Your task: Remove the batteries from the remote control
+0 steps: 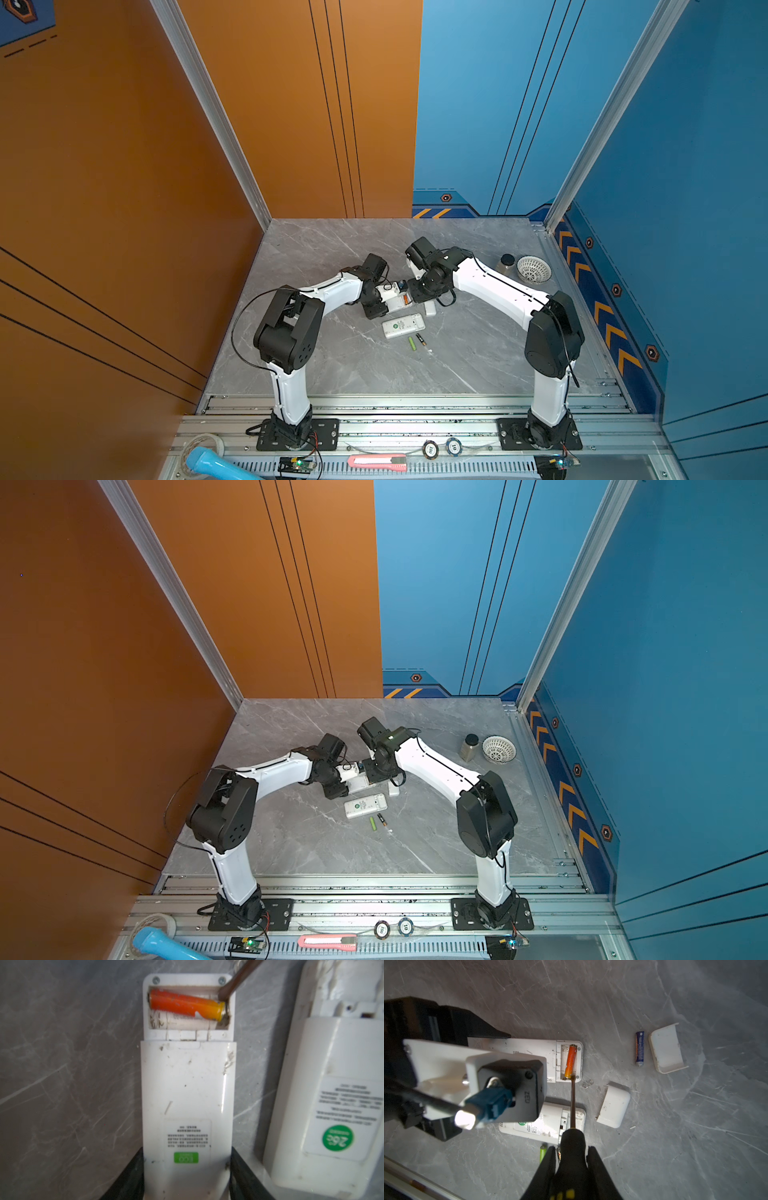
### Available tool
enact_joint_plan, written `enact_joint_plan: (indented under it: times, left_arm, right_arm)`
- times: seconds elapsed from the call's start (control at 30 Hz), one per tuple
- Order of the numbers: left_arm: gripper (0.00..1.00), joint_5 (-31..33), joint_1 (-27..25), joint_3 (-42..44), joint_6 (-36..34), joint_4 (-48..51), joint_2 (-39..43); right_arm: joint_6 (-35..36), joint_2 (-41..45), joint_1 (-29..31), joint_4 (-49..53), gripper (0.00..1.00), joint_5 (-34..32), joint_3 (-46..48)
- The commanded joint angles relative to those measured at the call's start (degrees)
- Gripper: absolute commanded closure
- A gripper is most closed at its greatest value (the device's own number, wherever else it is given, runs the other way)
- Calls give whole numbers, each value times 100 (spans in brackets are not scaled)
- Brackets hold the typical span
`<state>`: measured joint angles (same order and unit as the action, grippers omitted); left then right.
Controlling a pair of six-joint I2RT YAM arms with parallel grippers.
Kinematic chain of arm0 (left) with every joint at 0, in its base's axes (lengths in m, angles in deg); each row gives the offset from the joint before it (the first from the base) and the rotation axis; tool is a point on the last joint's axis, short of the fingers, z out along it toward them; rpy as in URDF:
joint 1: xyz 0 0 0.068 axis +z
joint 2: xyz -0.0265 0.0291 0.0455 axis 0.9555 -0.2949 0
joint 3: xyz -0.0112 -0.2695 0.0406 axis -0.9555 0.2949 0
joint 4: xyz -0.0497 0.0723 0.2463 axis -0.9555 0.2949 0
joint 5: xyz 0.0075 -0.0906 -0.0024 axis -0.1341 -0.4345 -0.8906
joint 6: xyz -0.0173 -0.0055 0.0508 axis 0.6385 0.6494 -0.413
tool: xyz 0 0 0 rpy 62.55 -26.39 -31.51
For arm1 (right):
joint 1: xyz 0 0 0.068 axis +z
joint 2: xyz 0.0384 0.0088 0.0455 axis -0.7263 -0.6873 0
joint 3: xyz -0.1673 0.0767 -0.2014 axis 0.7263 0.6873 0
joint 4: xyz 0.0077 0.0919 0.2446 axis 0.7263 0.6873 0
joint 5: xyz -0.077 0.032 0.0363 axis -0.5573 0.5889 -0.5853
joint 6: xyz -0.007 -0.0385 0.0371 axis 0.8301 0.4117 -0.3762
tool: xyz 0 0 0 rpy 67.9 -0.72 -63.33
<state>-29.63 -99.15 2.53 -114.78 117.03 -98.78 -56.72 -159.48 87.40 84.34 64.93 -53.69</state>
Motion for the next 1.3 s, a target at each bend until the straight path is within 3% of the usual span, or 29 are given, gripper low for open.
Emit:
enact_joint_plan:
  times: [0.0, 0.17, 0.27, 0.5, 0.8, 1.07, 1.27]
  left_arm:
    - [100, -356, -76, 50, -23, -30, -80]
    - [100, -471, -80, 66, -25, -24, -53]
    - [100, -632, -60, 67, -42, -17, -26]
    - [100, -792, -13, 32, -43, -13, -11]
    - [100, -1035, 68, 69, -223, -17, 31]
    - [100, -1435, 229, 32, -295, -17, 72]
    - [100, -1403, 251, -78, -272, 18, 5]
  right_arm:
    - [-234, -98, 22, -662, 100, 349, 657]
    - [-539, 289, 58, -1760, 100, 470, 1625]
    - [-596, 513, -17, -2638, 100, 1010, 2234]
    - [-677, 659, -477, -3553, 100, 2143, 2894]
    - [-399, 430, -780, -3725, 100, 2640, 3038]
    - [-344, 346, -989, -4685, 100, 3439, 3539]
    - [-488, 238, -1149, -4945, 100, 3448, 3661]
